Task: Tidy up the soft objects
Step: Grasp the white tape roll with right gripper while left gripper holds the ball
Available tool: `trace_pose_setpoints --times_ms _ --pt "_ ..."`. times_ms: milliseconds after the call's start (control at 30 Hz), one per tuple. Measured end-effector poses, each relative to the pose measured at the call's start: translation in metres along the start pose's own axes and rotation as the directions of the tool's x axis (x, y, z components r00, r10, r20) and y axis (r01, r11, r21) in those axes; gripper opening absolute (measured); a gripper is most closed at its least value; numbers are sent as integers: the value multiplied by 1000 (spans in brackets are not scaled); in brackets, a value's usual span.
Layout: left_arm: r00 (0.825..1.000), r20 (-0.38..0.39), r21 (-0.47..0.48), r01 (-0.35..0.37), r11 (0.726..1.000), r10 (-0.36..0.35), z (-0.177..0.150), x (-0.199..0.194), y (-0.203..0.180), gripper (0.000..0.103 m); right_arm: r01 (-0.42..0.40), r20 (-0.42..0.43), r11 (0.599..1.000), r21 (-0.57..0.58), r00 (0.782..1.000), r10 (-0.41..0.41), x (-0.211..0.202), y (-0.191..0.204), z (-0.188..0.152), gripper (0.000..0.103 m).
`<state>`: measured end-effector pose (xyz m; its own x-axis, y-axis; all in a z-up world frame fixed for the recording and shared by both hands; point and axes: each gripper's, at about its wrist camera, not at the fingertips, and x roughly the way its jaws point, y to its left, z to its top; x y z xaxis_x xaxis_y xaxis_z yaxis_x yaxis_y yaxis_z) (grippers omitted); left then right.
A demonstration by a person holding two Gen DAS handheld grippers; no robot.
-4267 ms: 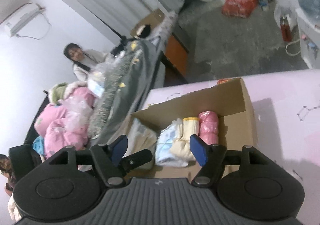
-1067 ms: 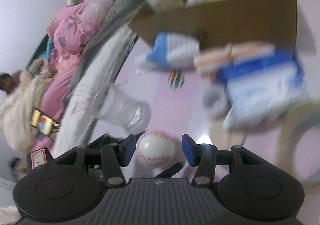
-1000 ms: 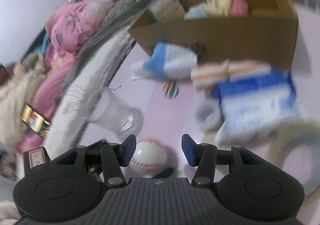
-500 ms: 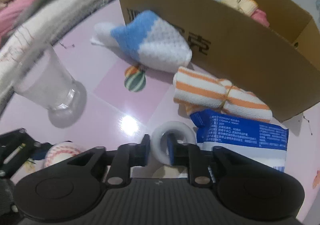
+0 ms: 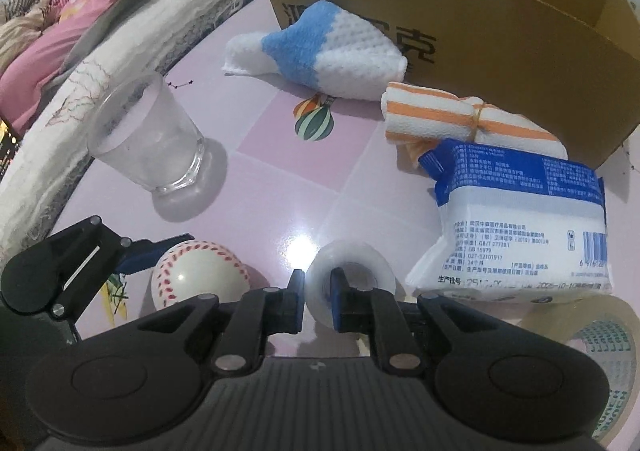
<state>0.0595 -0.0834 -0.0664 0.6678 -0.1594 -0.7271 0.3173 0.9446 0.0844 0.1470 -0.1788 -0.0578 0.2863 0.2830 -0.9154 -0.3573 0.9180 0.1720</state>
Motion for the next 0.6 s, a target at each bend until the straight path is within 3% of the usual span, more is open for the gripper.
trace_pose_setpoints --times_ms 433,500,600 --pt "1000 -4 -18 -12 1000 12 14 14 -3 71 -54 -1 998 12 999 54 4 -3 -3 5" --pt "1000 -7 -13 -8 1000 7 16 17 -5 61 -61 -2 998 16 998 62 6 -4 -3 5" --pt "1000 -6 -12 -11 1000 11 17 18 -8 60 -72 9 997 25 997 72 7 -7 -4 5"
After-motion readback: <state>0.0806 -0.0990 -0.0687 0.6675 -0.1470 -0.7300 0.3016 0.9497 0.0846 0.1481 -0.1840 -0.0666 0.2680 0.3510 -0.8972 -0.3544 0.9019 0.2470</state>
